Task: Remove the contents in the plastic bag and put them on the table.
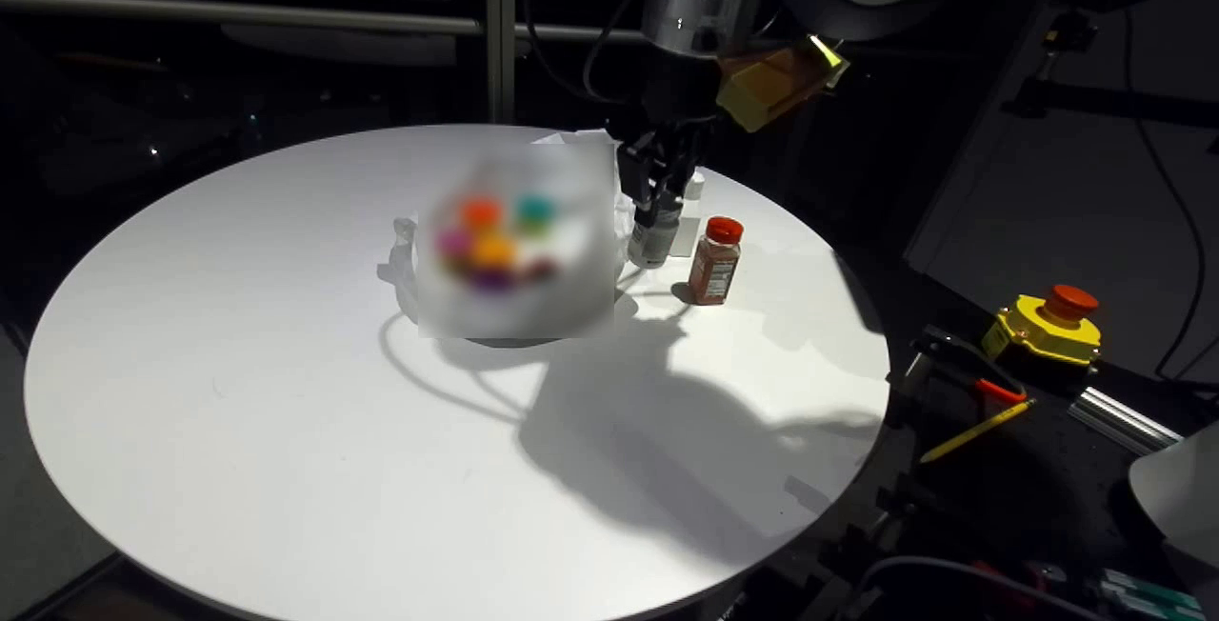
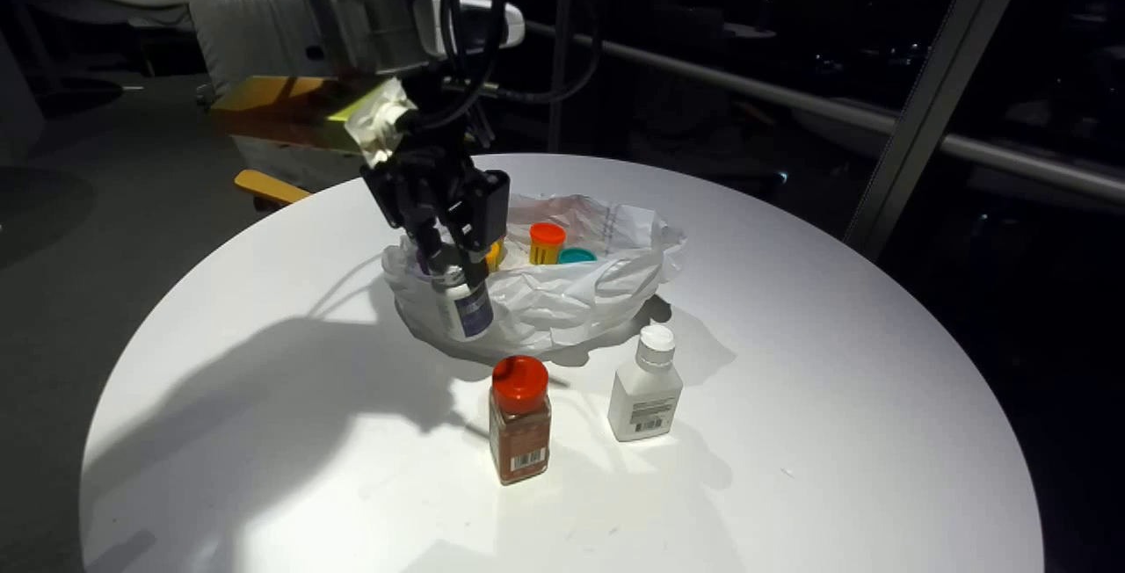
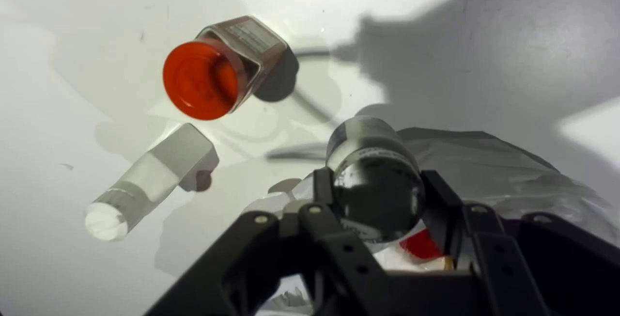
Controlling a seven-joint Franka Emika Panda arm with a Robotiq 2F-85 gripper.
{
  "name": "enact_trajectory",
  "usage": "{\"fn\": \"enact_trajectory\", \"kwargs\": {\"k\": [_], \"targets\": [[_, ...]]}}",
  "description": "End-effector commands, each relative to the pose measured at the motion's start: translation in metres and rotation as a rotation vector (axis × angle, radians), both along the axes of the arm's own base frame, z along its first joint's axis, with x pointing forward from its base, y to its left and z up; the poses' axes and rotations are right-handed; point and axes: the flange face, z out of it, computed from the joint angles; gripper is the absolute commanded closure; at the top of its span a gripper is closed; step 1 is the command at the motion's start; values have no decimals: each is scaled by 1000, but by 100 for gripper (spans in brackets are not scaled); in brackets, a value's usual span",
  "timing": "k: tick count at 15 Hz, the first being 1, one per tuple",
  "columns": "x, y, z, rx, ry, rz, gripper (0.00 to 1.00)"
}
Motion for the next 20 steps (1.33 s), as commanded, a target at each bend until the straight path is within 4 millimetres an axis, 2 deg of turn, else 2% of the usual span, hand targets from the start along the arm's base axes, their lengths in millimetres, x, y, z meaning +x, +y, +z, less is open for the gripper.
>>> {"fn": "enact_trajectory", "kwargs": {"k": [1, 5, 7, 8, 9, 10, 14, 17, 20], "targets": [[-2, 20, -28, -23, 34, 33, 77], [-9, 25, -53, -2, 94, 56, 77], [-10, 23, -59, -21, 99, 49, 77], [-11, 21, -59, -17, 103, 49, 73], [-12, 20, -58, -18, 101, 52, 27], [-12, 18, -55, -14, 98, 54, 26], [-6, 8, -42, 5, 72, 20, 1], [12, 4, -13, 27, 13, -13, 0], [48, 13, 14, 51, -58, 21, 0]]}}
